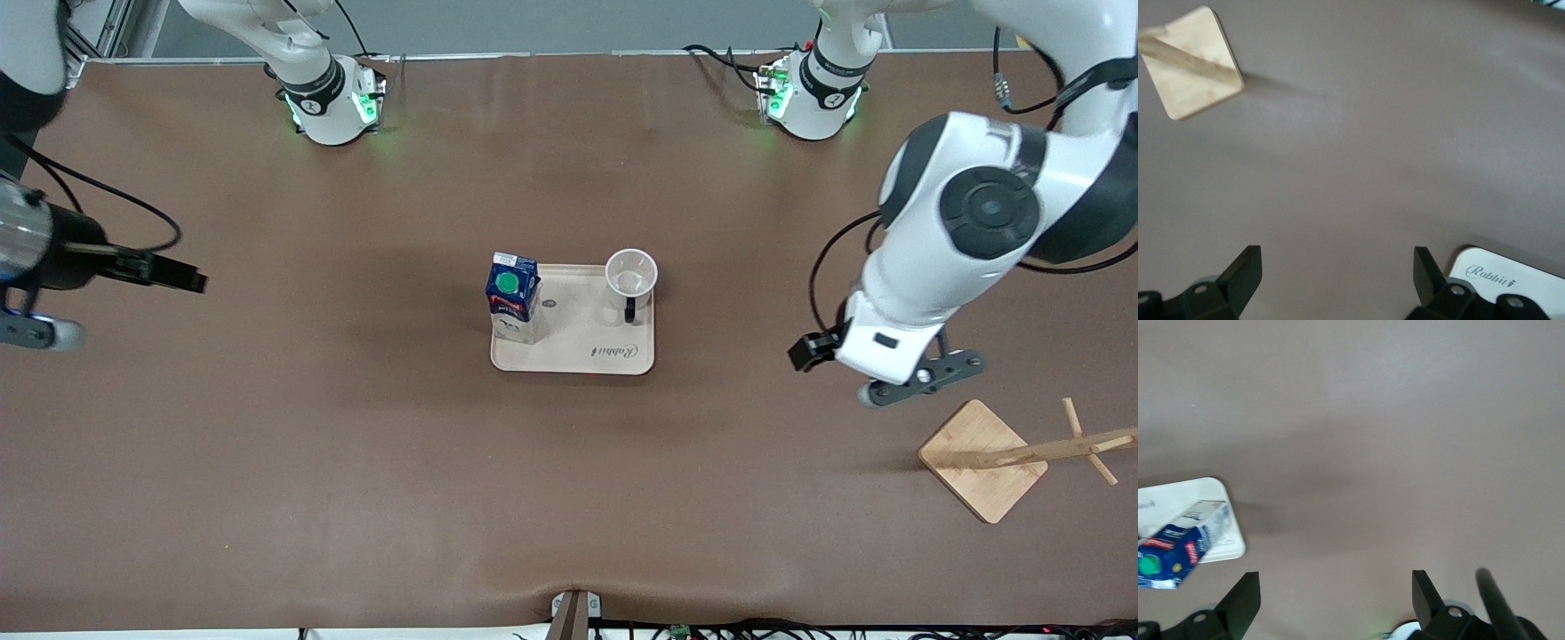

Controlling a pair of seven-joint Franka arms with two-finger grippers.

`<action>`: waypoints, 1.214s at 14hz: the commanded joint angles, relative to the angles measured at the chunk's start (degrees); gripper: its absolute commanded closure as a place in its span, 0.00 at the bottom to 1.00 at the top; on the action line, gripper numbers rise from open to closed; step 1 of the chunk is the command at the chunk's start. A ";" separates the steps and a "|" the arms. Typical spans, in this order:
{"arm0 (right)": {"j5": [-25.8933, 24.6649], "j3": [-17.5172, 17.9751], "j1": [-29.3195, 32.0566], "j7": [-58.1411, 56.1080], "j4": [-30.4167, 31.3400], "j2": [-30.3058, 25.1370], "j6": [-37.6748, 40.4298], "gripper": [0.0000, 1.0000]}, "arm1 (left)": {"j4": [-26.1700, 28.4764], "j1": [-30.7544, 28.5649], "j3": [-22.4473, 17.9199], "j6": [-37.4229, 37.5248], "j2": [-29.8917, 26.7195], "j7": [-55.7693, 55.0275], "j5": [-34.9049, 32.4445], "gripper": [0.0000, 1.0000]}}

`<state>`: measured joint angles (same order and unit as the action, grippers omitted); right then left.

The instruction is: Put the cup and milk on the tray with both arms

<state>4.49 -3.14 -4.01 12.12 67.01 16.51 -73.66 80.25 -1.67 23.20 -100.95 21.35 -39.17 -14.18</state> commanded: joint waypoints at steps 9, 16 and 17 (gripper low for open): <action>-4.66 1.20 3.48 -8.96 27.91 -23.02 -11.94 0.00 | 7.72 -0.97 -7.10 6.20 -17.29 15.51 5.10 0.00; -4.75 0.94 4.36 -10.81 25.10 -21.70 -11.59 0.00 | 14.21 6.58 -19.68 9.46 -25.56 25.90 12.77 0.00; -4.75 0.94 4.36 -10.81 25.10 -21.70 -11.25 0.00 | 15.62 7.20 -20.38 9.54 -26.96 25.99 12.77 0.00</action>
<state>0.78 -2.95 -0.73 2.28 92.53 -4.96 -85.42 91.21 3.55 4.52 -91.42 -1.13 -14.35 -2.33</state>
